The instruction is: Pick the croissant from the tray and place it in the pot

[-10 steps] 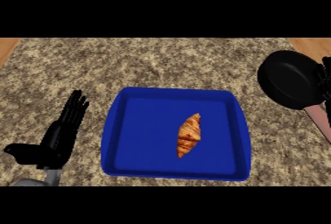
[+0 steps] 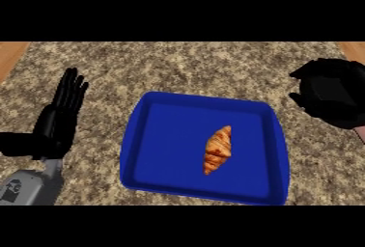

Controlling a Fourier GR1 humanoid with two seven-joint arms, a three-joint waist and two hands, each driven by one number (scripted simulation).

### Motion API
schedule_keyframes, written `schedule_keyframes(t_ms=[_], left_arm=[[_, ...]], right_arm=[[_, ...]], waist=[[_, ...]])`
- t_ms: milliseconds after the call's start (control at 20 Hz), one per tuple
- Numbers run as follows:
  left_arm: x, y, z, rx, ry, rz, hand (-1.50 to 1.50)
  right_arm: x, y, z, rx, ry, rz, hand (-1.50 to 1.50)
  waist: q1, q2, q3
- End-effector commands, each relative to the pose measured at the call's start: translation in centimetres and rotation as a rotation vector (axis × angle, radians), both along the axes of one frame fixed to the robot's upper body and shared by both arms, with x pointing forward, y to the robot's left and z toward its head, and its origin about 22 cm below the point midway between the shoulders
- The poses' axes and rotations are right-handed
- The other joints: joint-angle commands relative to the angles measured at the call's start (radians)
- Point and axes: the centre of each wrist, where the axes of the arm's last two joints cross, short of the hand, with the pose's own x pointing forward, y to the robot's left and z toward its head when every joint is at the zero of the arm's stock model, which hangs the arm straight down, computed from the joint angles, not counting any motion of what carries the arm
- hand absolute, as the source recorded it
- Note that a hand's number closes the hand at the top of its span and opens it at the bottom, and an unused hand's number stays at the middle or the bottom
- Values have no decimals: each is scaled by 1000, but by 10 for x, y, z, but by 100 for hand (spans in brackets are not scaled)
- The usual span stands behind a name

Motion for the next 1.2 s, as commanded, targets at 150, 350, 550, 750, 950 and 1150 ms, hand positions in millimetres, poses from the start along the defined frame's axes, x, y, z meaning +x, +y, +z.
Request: schedule_keyframes(t_ms=[150,350,550,750,950,1150], left_arm=[[21,10,8,7,-11,51,0],[23,-5,7,-20,12,62,0],[28,6,15,-9,6,70,0],[33,-5,20,-1,8,59,0],[22,22,20,-3,-4,66,0],[20,5,14,-14,6,55,0]], right_arm=[[8,34,-9,-215,7,312,-150],[5,62,15,-345,12,374,-150],[1,85,19,-531,103,375,-150],[7,121,32,-690,205,424,-150],[9,161,23,-731,254,420,-150],[14,175,19,-795,342,426,-150]], waist=[[-39,1,8],[-44,-4,7],[-43,-5,7],[-36,-4,6],[-30,-5,7],[-38,-4,7]])
